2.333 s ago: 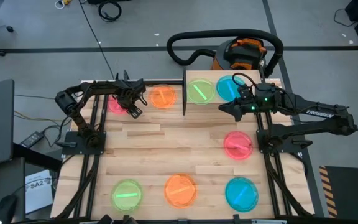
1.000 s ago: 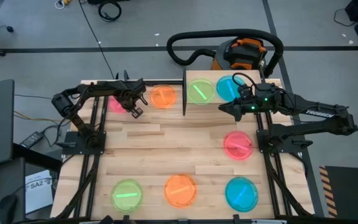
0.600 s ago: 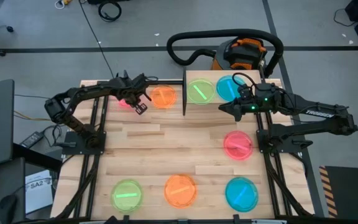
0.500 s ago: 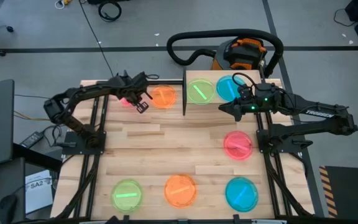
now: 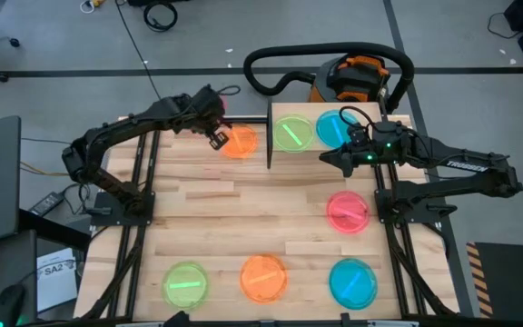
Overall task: Place and stack plates onto a shelf
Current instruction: Stack the top pink plate on top of the green plate on the shelf, then stack the pink plate on top of the blue plate on the shelf
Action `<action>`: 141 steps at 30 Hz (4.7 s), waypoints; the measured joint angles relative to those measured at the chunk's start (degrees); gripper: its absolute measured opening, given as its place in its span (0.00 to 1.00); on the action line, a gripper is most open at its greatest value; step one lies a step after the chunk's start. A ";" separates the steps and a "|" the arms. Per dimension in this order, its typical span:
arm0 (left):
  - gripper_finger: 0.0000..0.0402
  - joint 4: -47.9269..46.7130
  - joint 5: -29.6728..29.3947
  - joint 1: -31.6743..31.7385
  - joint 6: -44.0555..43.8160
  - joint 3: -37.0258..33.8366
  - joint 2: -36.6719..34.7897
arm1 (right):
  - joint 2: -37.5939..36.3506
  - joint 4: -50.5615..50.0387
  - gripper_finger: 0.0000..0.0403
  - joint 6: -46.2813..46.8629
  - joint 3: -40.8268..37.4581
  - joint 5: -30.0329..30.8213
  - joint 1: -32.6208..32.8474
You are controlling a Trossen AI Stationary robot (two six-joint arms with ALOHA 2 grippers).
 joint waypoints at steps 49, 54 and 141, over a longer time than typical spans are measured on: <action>0.01 31.00 10.16 -17.48 25.67 9.22 15.68 | 0.00 3.03 0.22 0.07 0.00 -0.02 0.00; 0.01 31.40 10.14 -17.42 27.76 9.22 18.25 | 0.00 3.06 0.22 0.04 0.00 -0.11 0.00; 0.36 21.68 -0.76 -22.49 19.14 9.24 9.31 | 0.02 2.82 0.22 0.12 0.00 -6.58 1.24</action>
